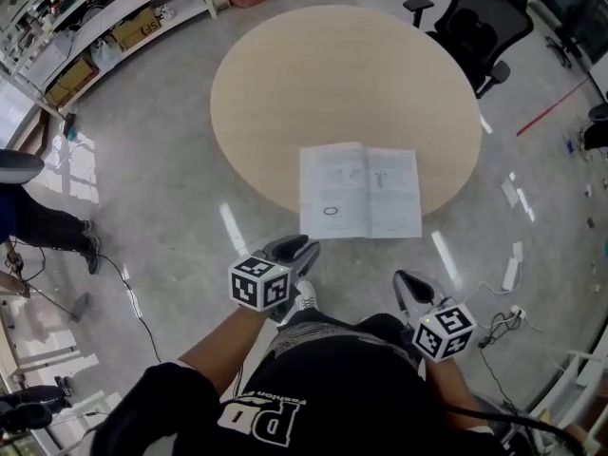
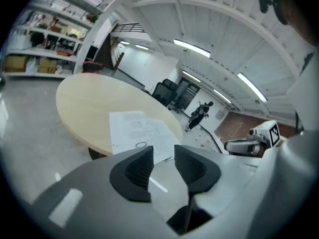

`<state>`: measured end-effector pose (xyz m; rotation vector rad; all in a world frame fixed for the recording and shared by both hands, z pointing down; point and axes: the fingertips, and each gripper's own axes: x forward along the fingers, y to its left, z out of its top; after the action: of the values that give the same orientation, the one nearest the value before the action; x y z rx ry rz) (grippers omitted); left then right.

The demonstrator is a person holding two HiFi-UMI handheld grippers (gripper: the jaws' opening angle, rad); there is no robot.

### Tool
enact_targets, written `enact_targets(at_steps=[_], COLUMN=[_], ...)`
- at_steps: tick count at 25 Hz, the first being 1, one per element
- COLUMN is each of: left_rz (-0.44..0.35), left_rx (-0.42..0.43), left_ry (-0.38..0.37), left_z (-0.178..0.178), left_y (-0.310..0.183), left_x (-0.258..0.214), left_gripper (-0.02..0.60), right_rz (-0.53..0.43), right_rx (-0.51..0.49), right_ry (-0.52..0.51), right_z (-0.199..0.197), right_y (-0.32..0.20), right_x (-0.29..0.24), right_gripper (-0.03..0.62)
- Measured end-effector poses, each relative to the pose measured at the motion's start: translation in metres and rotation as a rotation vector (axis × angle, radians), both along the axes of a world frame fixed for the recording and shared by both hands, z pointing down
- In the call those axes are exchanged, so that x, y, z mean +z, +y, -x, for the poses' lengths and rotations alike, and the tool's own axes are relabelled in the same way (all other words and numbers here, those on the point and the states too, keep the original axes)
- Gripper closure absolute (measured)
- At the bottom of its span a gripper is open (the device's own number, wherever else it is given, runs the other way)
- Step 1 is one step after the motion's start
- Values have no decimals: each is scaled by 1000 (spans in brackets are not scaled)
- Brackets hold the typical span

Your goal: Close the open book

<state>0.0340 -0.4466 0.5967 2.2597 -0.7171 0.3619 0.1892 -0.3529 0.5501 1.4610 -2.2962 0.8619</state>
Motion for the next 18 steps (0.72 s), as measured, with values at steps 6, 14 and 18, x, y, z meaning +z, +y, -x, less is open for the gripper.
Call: enact_targets(at_steps=[6, 14, 18], left_rz=[377, 490, 533], left_rx=[-407, -568, -604], left_ry=[200, 383, 419], left_z=[39, 37, 23], left_y=[-36, -45, -40], left_x=[78, 137, 142], left_gripper=[326, 305, 354], right_rz=[27, -11, -30], right_rx=[-116, -198, -190], right_ry=[-29, -30, -41], right_z=[3, -25, -36], right_y=[-29, -61, -59], right_x=[9, -11, -14], right_gripper=[586, 586, 586])
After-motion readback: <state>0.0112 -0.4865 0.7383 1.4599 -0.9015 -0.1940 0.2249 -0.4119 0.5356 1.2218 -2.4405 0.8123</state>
